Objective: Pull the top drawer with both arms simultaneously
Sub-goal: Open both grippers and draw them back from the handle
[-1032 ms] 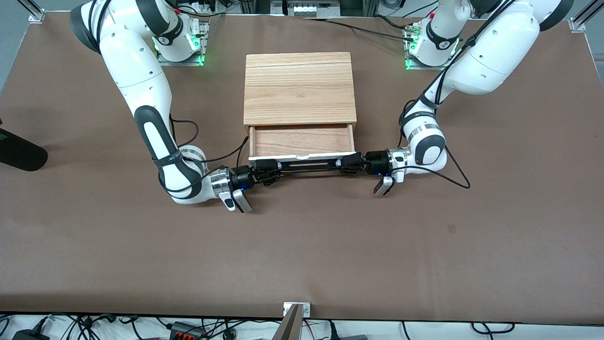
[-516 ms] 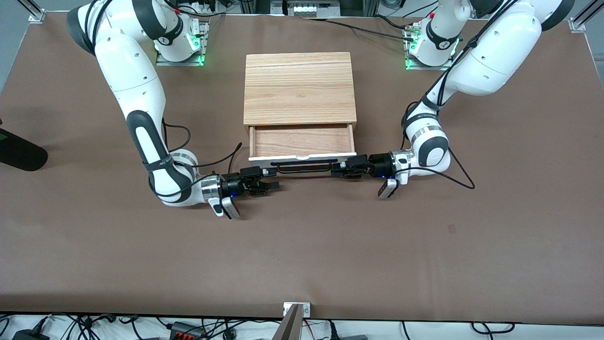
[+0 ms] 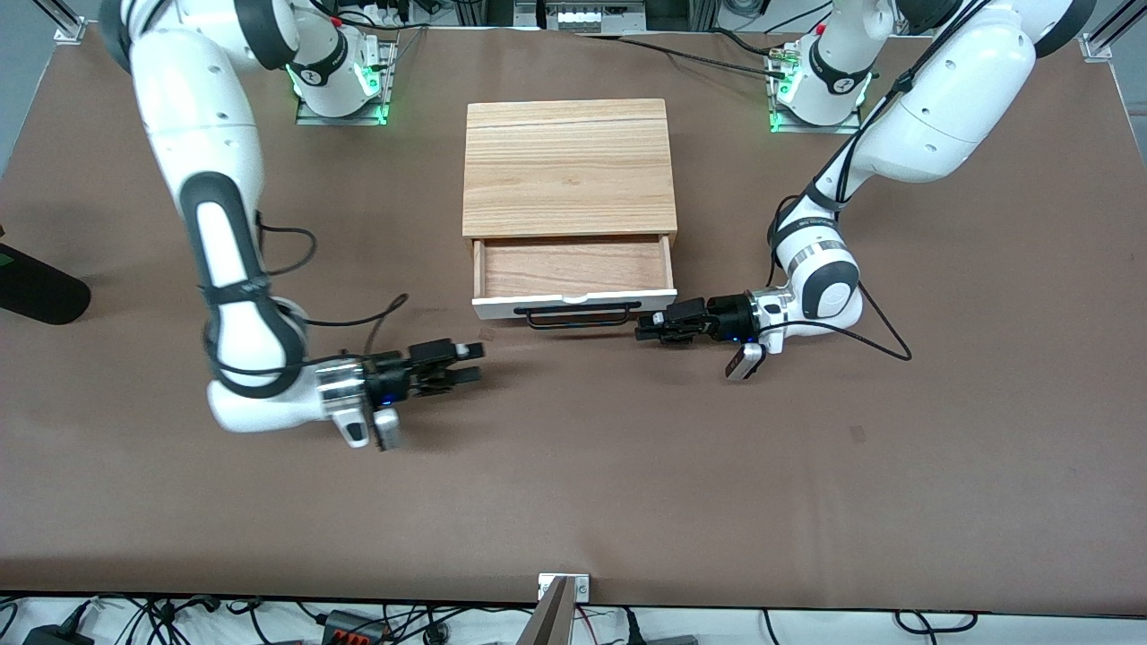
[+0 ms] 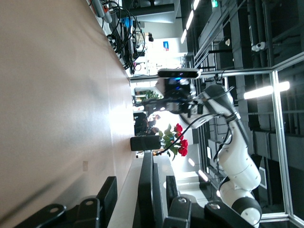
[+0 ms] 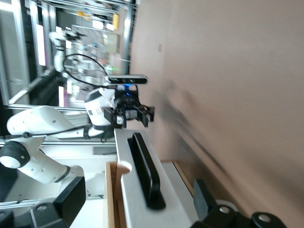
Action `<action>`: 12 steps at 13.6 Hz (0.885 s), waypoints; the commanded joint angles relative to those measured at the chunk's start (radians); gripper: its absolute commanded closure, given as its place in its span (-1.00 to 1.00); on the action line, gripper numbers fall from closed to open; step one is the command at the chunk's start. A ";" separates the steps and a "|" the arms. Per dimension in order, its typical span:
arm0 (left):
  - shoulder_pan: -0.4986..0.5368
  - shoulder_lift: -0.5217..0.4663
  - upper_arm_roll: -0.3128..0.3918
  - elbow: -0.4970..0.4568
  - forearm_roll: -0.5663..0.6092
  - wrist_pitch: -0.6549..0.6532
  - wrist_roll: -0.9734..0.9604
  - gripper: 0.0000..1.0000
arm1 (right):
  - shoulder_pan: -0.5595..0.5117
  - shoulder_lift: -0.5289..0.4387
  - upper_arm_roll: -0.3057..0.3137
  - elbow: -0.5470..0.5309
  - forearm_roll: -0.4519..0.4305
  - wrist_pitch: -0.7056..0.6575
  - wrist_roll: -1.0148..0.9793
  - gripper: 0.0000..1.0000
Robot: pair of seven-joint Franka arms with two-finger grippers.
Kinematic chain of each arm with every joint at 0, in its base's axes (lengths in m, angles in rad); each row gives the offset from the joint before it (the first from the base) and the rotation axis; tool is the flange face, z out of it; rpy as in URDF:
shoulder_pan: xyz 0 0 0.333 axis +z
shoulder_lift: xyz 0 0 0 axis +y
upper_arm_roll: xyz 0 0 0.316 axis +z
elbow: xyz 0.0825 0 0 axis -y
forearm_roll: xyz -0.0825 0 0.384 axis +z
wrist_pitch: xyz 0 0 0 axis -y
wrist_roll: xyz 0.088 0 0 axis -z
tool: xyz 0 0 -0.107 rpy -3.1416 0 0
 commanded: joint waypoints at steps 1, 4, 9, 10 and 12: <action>0.048 -0.006 0.003 0.065 0.144 -0.001 -0.099 0.02 | -0.021 -0.044 -0.037 0.045 -0.166 -0.035 0.095 -1.00; 0.091 -0.031 0.001 0.105 0.267 -0.005 -0.216 0.02 | -0.023 -0.073 -0.101 0.057 -0.291 -0.087 0.196 -1.00; 0.124 -0.109 0.007 0.112 0.435 -0.008 -0.368 0.01 | -0.011 -0.163 -0.170 0.087 -0.329 -0.163 0.572 -1.00; 0.134 -0.135 0.009 0.114 0.506 -0.007 -0.423 0.00 | -0.009 -0.172 -0.170 0.105 -0.357 -0.164 0.628 -1.00; 0.157 -0.187 0.007 0.123 0.642 -0.008 -0.524 -0.09 | -0.008 -0.177 -0.170 0.149 -0.416 -0.196 0.742 -1.00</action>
